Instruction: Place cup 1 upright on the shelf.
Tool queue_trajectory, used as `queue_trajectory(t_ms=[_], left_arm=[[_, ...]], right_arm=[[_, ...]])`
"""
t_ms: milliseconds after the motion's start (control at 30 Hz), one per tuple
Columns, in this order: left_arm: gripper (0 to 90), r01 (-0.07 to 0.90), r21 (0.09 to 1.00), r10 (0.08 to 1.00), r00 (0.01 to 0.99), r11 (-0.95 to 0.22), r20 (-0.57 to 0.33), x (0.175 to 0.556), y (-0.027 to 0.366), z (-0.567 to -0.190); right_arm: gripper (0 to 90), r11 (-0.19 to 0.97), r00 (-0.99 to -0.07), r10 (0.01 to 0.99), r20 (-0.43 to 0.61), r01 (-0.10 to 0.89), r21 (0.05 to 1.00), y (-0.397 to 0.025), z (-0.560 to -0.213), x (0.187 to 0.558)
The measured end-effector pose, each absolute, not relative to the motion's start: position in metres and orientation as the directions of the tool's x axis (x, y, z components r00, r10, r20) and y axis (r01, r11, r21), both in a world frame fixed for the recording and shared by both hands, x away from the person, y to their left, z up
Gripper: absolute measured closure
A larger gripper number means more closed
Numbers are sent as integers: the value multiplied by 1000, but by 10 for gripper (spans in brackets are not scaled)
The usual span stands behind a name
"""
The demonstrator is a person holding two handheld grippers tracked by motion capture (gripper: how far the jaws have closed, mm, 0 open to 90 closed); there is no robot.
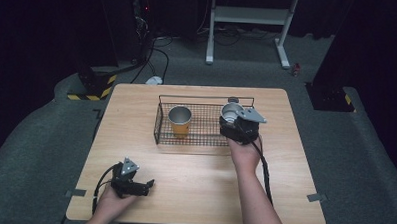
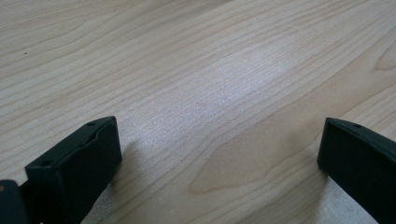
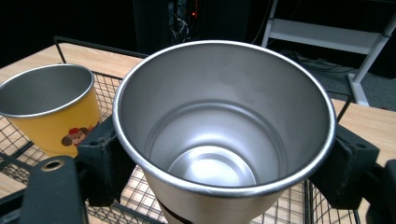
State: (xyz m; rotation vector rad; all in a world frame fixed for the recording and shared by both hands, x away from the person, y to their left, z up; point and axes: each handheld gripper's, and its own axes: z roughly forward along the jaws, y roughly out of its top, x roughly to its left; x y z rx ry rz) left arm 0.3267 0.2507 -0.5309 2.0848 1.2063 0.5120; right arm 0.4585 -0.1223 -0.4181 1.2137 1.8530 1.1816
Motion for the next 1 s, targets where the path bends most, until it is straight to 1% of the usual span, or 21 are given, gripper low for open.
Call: queue_trajectory(t_ms=[200, 600, 1000], left_arm=[[1, 607, 709, 866, 500, -359, 10, 327, 251, -531], [1, 603, 712, 863, 505, -360, 9, 327, 251, -531], [1, 603, 711, 861, 509, -363, 9, 327, 251, -531]], right_arm=[[184, 176, -383, 923, -22, 373, 911, -119, -420, 465], [185, 193, -349, 937, -30, 443, 876, -112, -437, 485], [184, 215, -349, 936, -42, 475, 854, -103, -446, 500]])
